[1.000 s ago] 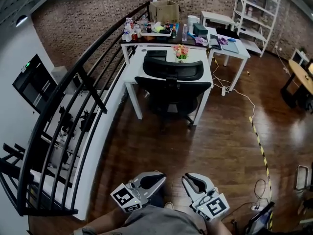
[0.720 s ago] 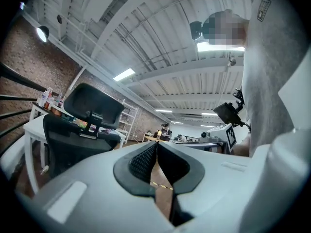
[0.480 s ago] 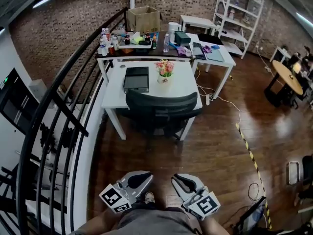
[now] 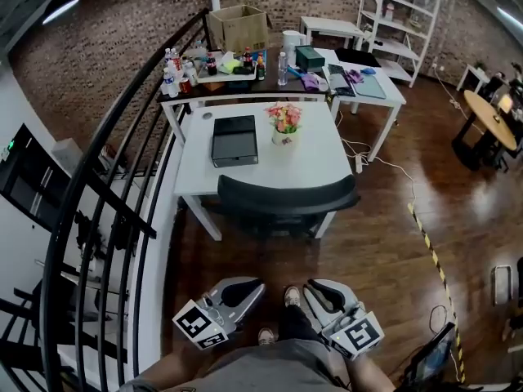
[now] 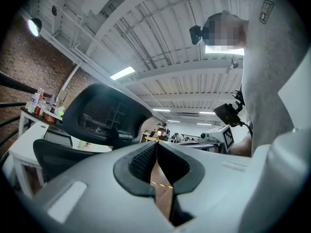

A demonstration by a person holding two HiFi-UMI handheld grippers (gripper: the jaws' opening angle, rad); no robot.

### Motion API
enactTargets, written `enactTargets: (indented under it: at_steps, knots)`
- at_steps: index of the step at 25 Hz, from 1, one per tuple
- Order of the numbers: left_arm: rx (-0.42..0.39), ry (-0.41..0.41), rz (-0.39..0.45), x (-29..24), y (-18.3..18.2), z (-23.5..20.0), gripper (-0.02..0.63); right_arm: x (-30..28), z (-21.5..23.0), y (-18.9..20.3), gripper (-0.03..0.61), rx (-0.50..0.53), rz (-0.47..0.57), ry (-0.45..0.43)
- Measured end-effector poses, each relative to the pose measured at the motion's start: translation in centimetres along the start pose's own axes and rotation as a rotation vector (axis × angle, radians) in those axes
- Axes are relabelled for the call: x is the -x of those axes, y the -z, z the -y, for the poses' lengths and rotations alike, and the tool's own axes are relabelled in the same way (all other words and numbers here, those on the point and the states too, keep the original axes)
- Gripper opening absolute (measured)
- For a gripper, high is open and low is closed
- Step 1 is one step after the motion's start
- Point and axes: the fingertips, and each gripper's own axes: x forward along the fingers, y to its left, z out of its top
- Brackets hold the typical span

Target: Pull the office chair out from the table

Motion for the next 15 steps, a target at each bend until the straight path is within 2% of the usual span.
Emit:
enactTargets:
  at_steps: [9,15]
  knots:
    - [-0.024,-0.078,-0.011,-3.6,-0.6,-7.9,0.012,-5.3,7.2,-0.8,0.037,0.023,0.008,-0.019]
    - [-0.051,-0.21,-0.024,-2.6,-1.2,-13.7,0.012,-5.4,13.5,-0.2,0.037,0.029,-0.017,0.073]
